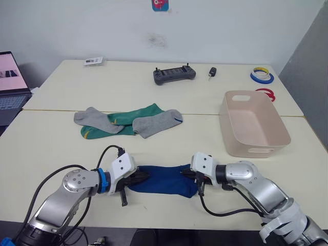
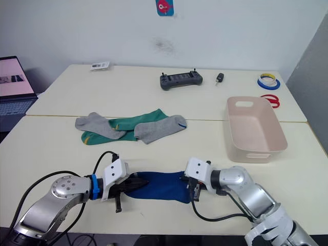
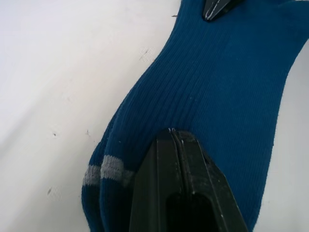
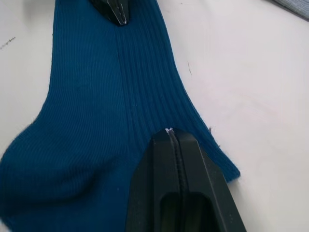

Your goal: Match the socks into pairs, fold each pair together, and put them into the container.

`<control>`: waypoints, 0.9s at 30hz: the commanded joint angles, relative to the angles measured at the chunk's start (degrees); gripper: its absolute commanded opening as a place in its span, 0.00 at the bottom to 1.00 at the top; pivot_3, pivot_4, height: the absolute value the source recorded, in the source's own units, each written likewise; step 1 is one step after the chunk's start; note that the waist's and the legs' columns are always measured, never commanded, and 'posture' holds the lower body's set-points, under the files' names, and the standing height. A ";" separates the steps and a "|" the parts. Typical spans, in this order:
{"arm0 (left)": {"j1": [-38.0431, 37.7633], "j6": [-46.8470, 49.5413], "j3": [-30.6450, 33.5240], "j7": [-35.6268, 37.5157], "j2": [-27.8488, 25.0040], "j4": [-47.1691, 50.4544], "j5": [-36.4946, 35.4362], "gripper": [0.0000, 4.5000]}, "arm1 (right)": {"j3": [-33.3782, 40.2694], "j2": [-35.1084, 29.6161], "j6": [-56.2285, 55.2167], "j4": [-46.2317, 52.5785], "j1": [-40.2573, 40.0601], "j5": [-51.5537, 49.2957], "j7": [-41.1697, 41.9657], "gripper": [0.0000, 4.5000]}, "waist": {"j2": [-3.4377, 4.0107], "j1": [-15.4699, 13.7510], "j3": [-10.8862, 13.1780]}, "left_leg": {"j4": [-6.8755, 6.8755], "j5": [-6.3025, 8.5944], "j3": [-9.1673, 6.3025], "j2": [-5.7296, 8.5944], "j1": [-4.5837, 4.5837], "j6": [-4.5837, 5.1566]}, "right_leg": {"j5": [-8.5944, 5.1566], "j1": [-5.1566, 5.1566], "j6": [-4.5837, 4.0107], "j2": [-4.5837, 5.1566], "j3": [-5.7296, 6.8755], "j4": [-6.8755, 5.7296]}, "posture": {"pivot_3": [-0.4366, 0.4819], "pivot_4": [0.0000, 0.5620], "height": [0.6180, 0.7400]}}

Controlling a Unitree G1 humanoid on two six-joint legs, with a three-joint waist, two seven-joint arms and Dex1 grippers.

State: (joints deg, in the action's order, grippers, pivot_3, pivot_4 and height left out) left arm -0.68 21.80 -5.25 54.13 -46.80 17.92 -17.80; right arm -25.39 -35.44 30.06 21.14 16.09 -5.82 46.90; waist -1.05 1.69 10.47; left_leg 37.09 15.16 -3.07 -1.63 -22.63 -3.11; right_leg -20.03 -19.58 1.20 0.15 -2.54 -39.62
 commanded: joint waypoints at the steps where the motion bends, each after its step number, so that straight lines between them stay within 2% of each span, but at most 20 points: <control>1: -1.64 0.44 1.11 -0.33 -0.52 -0.84 0.84 0.00 | 3.97 -3.35 -1.31 0.13 -1.91 -0.16 1.53 0.01 | 0.00 0.00 -0.01 | 0.00 0.00 0.01 0.00 0.05 0.01 | 0.00 0.05 0.00 0.00 0.00 -0.01 | 0.48 0.27 1.00; 4: -1.44 0.79 3.28 1.04 0.01 1.70 -2.63 0.00 | 7.50 -3.25 -3.77 3.81 -3.24 -5.64 4.95 0.01 | -0.01 0.02 0.00 | -0.01 -0.02 -0.01 -0.02 0.12 0.03 | 0.00 0.10 0.00 -0.01 0.00 -0.03 | 0.48 0.27 1.00; 7: -0.36 4.05 4.40 3.14 -0.59 5.78 -7.30 0.00 | 7.92 -3.16 -3.31 6.79 -3.91 -9.10 7.80 0.01 | -0.02 0.21 0.01 | -0.02 -0.03 -0.03 -0.05 0.04 0.06 | 0.00 -0.01 0.00 -0.03 -0.01 -0.11 | 0.48 0.27 1.00; 16: 0.45 3.86 1.32 2.23 -0.48 4.39 -3.15 0.00 | 1.43 -0.61 -6.46 5.00 -3.81 -3.99 7.11 0.01 | -0.02 0.13 0.01 | -0.01 -0.04 0.03 -0.02 0.00 0.05 | 0.00 -0.07 0.00 -0.04 0.00 -0.14 | 0.48 0.27 1.00; 27: -0.86 3.23 1.54 1.06 1.24 2.86 -2.33 0.00 | 11.65 -6.98 -8.23 -0.39 -2.29 -2.36 7.06 0.01 | -0.02 0.00 0.01 | 0.04 -0.05 0.02 0.00 -0.02 0.05 | 0.00 -0.05 0.00 -0.01 0.00 -0.14 | 0.48 0.27 1.00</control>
State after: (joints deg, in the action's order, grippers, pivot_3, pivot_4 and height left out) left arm -1.26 25.61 -4.34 55.55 -45.77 19.90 -20.06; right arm -15.81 -42.05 23.49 20.11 12.78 -7.95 53.63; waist -1.07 1.69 10.48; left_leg 37.12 15.11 -3.06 -1.62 -22.65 -3.06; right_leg -20.03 -19.64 1.20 0.14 -2.55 -39.77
